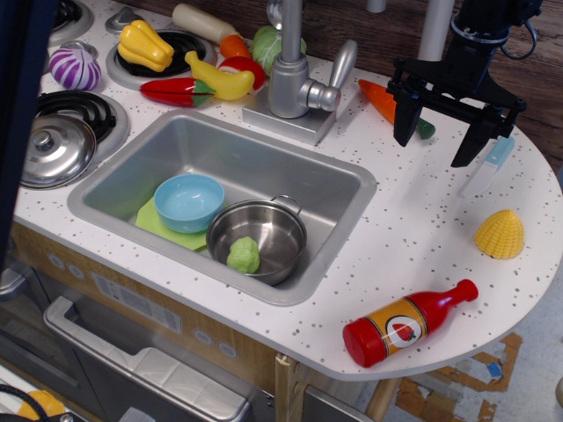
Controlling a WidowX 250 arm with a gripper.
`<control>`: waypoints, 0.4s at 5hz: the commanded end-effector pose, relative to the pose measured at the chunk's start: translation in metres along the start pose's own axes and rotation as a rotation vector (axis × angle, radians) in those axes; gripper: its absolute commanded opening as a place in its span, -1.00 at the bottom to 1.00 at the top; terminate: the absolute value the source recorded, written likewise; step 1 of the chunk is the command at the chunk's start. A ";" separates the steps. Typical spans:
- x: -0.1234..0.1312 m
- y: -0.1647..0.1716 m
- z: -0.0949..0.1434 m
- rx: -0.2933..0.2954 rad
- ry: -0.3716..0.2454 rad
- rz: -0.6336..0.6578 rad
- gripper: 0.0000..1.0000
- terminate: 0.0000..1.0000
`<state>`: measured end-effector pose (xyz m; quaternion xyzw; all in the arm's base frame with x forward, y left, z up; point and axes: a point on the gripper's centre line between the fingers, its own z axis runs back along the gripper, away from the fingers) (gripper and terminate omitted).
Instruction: Take broccoli out of pan
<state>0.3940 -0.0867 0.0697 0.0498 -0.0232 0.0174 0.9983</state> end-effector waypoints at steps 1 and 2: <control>0.000 0.000 0.000 0.000 0.000 0.000 1.00 -1.00; -0.015 0.042 0.009 0.107 0.019 0.036 1.00 -1.00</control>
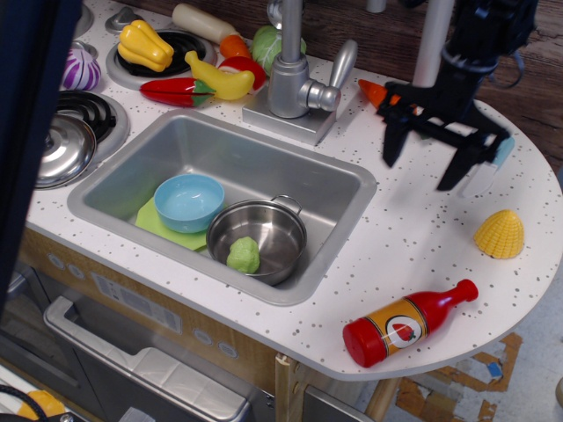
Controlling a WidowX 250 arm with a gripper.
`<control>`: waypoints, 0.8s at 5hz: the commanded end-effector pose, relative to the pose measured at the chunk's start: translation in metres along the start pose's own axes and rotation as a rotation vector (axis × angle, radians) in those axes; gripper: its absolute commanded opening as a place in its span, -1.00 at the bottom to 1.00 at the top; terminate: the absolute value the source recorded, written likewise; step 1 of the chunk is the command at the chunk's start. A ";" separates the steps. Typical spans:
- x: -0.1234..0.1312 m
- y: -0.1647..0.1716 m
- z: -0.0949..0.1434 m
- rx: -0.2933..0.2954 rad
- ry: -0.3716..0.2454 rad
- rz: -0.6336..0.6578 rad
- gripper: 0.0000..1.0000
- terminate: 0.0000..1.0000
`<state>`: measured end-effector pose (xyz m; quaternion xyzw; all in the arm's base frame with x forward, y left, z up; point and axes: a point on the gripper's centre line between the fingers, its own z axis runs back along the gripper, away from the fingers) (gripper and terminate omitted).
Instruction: Take broccoli out of pan
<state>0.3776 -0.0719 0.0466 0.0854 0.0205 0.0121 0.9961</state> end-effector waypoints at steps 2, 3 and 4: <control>-0.031 0.083 0.015 0.111 -0.069 0.184 1.00 -1.00; -0.047 0.096 -0.005 0.093 -0.098 0.207 1.00 -1.00; -0.058 0.102 -0.028 0.081 -0.133 0.229 1.00 -1.00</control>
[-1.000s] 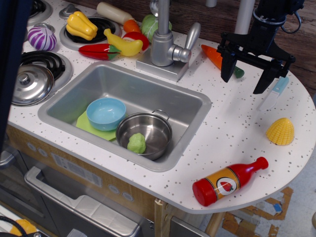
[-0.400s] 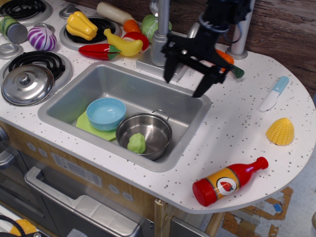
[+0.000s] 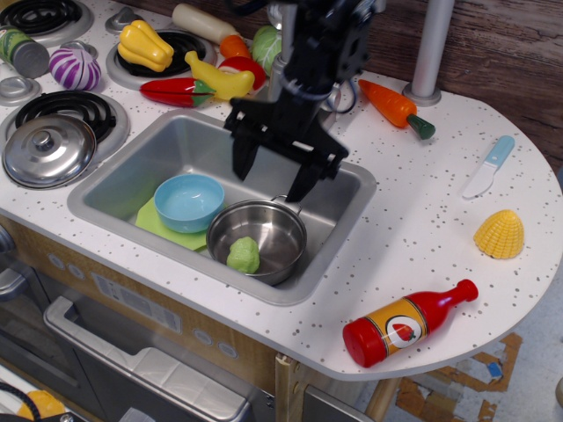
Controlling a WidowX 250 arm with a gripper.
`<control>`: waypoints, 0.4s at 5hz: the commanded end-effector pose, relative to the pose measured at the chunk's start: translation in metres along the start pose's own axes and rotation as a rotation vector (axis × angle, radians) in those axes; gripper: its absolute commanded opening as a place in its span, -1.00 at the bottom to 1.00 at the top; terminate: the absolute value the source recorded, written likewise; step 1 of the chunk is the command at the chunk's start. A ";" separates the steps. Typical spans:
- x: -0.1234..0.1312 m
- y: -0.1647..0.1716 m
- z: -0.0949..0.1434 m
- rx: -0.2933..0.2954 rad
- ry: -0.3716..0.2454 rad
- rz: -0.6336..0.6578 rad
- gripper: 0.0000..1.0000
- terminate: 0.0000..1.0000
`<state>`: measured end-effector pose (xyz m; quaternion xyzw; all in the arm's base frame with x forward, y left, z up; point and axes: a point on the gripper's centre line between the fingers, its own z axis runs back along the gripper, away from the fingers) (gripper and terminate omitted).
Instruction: Take broccoli out of pan
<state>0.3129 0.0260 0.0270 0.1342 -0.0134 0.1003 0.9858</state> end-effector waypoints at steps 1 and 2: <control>-0.002 0.013 -0.011 -0.045 -0.105 0.047 1.00 -1.00; -0.005 0.012 -0.034 -0.064 -0.146 0.043 1.00 -1.00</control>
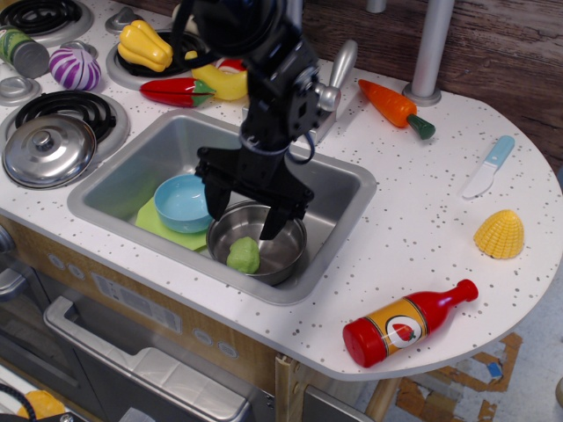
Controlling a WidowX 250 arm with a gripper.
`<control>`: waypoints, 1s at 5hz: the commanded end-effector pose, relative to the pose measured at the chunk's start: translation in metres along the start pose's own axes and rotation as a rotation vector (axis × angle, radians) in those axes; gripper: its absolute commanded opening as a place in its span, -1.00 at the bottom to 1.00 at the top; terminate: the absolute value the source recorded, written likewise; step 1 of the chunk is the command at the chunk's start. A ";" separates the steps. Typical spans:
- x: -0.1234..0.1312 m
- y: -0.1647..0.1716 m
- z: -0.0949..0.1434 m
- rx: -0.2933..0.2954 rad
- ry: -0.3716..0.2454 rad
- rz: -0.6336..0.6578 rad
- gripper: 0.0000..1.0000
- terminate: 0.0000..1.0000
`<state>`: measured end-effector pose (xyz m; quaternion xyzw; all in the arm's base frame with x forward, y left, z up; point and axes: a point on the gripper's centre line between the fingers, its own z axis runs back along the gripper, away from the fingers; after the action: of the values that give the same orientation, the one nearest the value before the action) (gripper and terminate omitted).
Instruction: Take broccoli out of pan
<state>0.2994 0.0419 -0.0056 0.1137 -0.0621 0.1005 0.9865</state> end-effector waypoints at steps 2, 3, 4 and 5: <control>0.010 -0.001 -0.033 -0.080 -0.078 0.011 1.00 -1.00; 0.009 0.000 -0.043 -0.086 -0.084 0.013 1.00 -1.00; 0.007 -0.002 -0.051 -0.115 -0.077 0.011 1.00 -1.00; 0.008 -0.001 -0.056 -0.126 -0.073 0.010 -1.00 -1.00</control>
<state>0.3048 0.0507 -0.0665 0.0539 -0.0869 0.1008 0.9896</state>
